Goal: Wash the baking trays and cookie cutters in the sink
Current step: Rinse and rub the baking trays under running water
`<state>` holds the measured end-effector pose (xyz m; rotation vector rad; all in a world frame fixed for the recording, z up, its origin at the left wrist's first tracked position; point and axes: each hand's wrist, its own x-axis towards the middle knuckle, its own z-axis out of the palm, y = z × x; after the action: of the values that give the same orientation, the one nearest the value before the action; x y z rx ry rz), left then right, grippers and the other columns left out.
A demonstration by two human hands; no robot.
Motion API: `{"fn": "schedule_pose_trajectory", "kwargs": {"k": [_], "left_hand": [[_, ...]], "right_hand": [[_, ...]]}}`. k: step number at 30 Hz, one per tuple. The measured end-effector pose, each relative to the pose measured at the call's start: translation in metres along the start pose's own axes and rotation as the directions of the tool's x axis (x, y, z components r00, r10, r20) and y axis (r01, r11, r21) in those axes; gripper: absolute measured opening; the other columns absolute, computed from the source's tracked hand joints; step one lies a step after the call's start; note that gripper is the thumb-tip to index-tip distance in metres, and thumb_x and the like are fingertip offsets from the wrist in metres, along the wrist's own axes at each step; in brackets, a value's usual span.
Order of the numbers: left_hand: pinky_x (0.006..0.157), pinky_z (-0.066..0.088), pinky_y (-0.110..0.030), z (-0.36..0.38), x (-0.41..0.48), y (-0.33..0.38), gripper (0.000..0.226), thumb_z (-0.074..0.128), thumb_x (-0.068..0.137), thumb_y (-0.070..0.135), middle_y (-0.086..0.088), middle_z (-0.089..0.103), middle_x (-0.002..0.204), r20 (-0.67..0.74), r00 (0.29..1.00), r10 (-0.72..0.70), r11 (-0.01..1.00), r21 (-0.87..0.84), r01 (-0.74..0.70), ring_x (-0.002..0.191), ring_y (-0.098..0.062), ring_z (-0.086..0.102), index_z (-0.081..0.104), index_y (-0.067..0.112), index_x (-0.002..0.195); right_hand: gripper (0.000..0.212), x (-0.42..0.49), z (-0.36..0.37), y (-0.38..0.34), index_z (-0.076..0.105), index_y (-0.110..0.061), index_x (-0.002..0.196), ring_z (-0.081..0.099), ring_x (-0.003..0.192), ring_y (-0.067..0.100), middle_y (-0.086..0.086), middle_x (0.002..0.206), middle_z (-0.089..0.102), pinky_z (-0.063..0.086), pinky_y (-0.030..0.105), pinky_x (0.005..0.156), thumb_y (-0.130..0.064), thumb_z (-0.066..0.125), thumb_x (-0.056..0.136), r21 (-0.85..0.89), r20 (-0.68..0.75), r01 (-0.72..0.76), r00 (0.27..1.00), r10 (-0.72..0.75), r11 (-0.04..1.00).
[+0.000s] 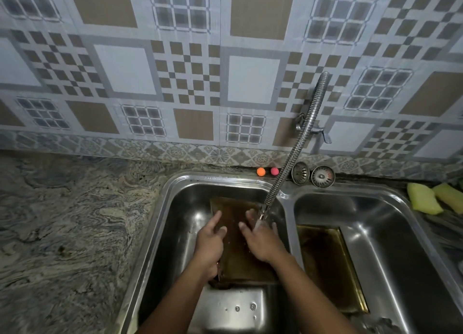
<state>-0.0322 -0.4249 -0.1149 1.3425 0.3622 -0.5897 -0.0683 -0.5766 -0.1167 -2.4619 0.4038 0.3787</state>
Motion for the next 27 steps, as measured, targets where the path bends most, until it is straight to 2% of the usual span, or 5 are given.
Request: {"fn": "schedule_pose_trajectory", "kwargs": {"k": [5, 11, 16, 22, 27], "left_hand": [[0.104, 0.049, -0.048, 0.001, -0.020, 0.000, 0.050, 0.043, 0.104, 0.006, -0.008, 0.064, 0.133, 0.272, 0.962, 0.005, 0.989, 0.138, -0.044, 0.119, -0.024, 0.064, 0.043, 0.031, 0.146], [0.101, 0.045, -0.035, 0.003, -0.013, 0.018, 0.060, 0.040, 0.106, 0.020, 0.004, 0.051, 0.137, 0.065, 0.973, 0.222, 0.965, 0.124, -0.229, 0.122, -0.019, 0.054, 0.011, 0.039, 0.156], [0.098, 0.046, -0.039, 0.014, -0.010, -0.004, 0.054, 0.034, 0.106, 0.038, 0.009, 0.075, 0.108, 0.240, 0.964, 0.117, 0.904, 0.376, -0.204, 0.093, -0.013, 0.067, 0.006, 0.041, 0.152], [0.119, 0.028, -0.037, -0.017, 0.002, -0.017, 0.060, 0.062, 0.094, 0.033, 0.003, 0.042, 0.153, 0.150, 0.946, 0.289, 0.576, 0.762, -0.297, 0.142, -0.018, 0.037, 0.037, 0.046, 0.147], [0.091, 0.055, -0.026, -0.033, 0.001, -0.011, 0.049, 0.055, 0.098, 0.005, 0.005, 0.049, 0.141, 0.228, 0.973, -0.028, 0.897, 0.436, -0.076, 0.117, -0.013, 0.057, 0.059, 0.041, 0.131]], "right_hand": [[0.052, 0.033, 0.004, -0.014, 0.028, -0.021, 0.153, 0.013, 0.150, 0.023, 0.005, 0.162, 0.022, 0.004, 0.045, 0.123, -0.041, 0.029, 0.105, 0.127, -0.097, 0.017, 0.995, -0.004, 0.992], [0.062, -0.021, 0.026, -0.040, 0.028, -0.030, 0.153, 0.010, 0.146, 0.005, -0.012, 0.160, 0.022, 0.012, 0.037, 0.120, -0.057, 0.039, 0.098, 0.494, -0.069, 0.137, 0.991, -0.119, 0.859], [0.046, -0.042, 0.008, -0.030, 0.067, -0.002, 0.119, 0.058, 0.104, 0.037, 0.027, 0.114, 0.062, 0.047, 0.049, 0.098, -0.038, 0.057, 0.091, 0.962, 0.243, -0.227, 0.965, 0.095, -0.150], [0.029, -0.054, -0.015, 0.011, 0.062, -0.010, 0.122, 0.067, 0.104, 0.042, 0.026, 0.115, 0.068, 0.048, 0.061, 0.097, -0.022, 0.050, 0.099, 0.961, 0.274, -0.259, 0.934, 0.230, -0.093], [0.032, -0.054, -0.026, 0.024, 0.062, -0.020, 0.125, 0.069, 0.104, 0.034, 0.016, 0.115, 0.071, 0.058, 0.049, 0.085, -0.035, 0.053, 0.099, 0.941, 0.215, -0.265, 0.948, 0.235, 0.209]]}}
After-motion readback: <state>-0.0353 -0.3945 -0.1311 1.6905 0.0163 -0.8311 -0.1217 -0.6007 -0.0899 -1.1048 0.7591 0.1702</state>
